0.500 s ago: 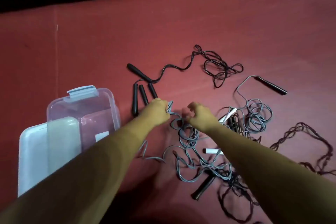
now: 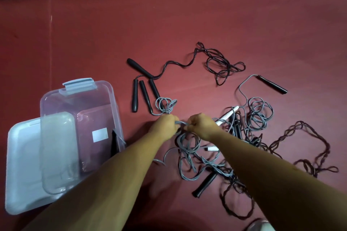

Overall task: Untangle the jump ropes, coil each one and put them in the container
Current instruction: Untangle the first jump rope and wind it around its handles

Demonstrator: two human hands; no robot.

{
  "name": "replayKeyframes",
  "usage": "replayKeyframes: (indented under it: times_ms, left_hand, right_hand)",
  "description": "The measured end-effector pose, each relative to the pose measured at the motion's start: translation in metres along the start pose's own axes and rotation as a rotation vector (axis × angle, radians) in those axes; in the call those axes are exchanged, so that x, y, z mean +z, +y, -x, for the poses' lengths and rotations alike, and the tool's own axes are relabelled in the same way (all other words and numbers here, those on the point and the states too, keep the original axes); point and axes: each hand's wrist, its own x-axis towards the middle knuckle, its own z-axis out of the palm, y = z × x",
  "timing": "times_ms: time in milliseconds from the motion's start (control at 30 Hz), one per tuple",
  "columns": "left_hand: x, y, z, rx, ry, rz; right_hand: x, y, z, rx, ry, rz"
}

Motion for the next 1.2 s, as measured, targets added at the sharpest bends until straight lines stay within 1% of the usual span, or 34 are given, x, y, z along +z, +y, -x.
replayKeyframes:
  times_ms: [167, 267, 400, 467, 533, 600, 733, 833, 933, 1000, 1133, 1167, 1200]
  left_hand:
    - [-0.05, 0.019, 0.033, 0.067, 0.061, 0.189]
    - [-0.091, 0.037, 0.049, 0.135, 0.02, 0.167]
    - [-0.141, 0.07, 0.074, 0.215, -0.012, 0.194]
    - [-0.161, 0.086, 0.089, 0.252, -0.029, 0.244]
    - [-0.18, 0.103, 0.106, 0.272, -0.061, 0.324]
    - [-0.197, 0.121, 0.124, 0.296, -0.076, 0.356]
    - [-0.228, 0.15, 0.158, 0.346, -0.006, 0.292]
    - [-0.246, 0.168, 0.187, 0.424, 0.044, 0.228]
    - [-0.255, 0.183, 0.215, 0.497, 0.066, 0.226]
    - [-0.257, 0.186, 0.23, 0.501, 0.061, 0.232]
    - [-0.249, 0.173, 0.251, 0.479, 0.016, 0.216]
    - [-0.247, 0.167, 0.255, 0.48, 0.025, 0.204]
    - [-0.244, 0.162, 0.259, 0.483, 0.047, 0.199]
  right_hand:
    - [-0.057, -0.022, 0.022, -0.066, -0.046, 0.03]
    - [-0.094, -0.045, 0.045, -0.126, -0.07, 0.037]
    - [-0.134, -0.08, 0.095, -0.223, -0.057, -0.031]
    - [-0.151, -0.094, 0.122, -0.286, -0.022, -0.095]
    - [-0.168, -0.106, 0.148, -0.343, 0.028, -0.202]
    - [-0.181, -0.115, 0.172, -0.389, 0.059, -0.311]
    - [-0.202, -0.133, 0.218, -0.446, 0.1, -0.487]
    - [-0.214, -0.15, 0.25, -0.496, 0.152, -0.505]
    - [-0.221, -0.17, 0.28, -0.556, 0.187, -0.62]
    - [-0.226, -0.182, 0.297, -0.586, 0.235, -0.705]
    - [-0.234, -0.193, 0.317, -0.625, 0.389, -0.882]
    - [-0.232, -0.191, 0.32, -0.615, 0.425, -0.889]
    - [-0.23, -0.185, 0.321, -0.596, 0.472, -0.839]
